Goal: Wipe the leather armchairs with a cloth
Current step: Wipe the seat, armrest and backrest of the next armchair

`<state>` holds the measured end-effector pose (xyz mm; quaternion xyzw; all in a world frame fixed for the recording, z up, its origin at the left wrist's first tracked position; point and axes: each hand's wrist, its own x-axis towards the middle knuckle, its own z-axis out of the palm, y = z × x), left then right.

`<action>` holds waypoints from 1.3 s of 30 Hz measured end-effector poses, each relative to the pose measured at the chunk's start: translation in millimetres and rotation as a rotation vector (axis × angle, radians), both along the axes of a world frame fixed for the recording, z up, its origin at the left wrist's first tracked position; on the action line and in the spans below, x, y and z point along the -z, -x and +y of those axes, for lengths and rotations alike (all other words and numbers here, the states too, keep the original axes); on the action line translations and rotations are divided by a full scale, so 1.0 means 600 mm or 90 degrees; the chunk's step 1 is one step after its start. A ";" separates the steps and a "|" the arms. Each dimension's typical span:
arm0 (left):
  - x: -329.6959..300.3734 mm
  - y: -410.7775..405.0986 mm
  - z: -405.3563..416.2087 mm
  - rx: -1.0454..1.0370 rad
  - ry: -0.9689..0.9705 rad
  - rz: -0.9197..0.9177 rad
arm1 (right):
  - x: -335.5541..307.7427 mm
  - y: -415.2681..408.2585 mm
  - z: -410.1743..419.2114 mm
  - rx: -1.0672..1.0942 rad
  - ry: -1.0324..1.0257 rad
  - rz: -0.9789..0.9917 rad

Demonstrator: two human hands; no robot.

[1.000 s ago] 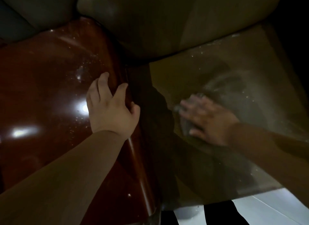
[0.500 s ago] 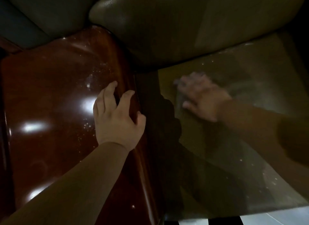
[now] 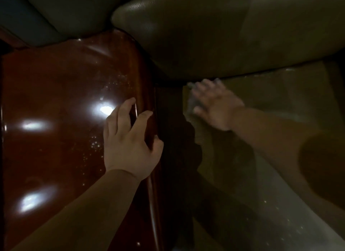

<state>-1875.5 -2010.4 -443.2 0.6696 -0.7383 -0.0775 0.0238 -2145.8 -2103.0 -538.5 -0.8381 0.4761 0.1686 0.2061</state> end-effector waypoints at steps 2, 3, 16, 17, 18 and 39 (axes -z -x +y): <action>0.004 -0.001 0.005 0.002 0.005 -0.001 | 0.007 0.018 0.001 0.096 -0.005 -0.001; 0.003 -0.001 0.003 0.008 0.010 0.001 | 0.007 0.028 0.016 0.157 0.004 -0.006; -0.006 -0.002 0.001 -0.002 0.007 -0.008 | -0.022 -0.031 0.109 0.030 -0.040 -0.016; -0.006 -0.001 0.001 -0.001 0.003 -0.024 | -0.019 -0.018 0.105 -0.025 -0.032 -0.031; -0.006 0.002 0.001 0.007 -0.001 -0.044 | -0.017 -0.002 0.095 -0.068 -0.037 -0.047; 0.226 0.295 -0.088 -0.268 -0.061 0.072 | 0.001 0.277 0.017 0.256 0.021 -0.022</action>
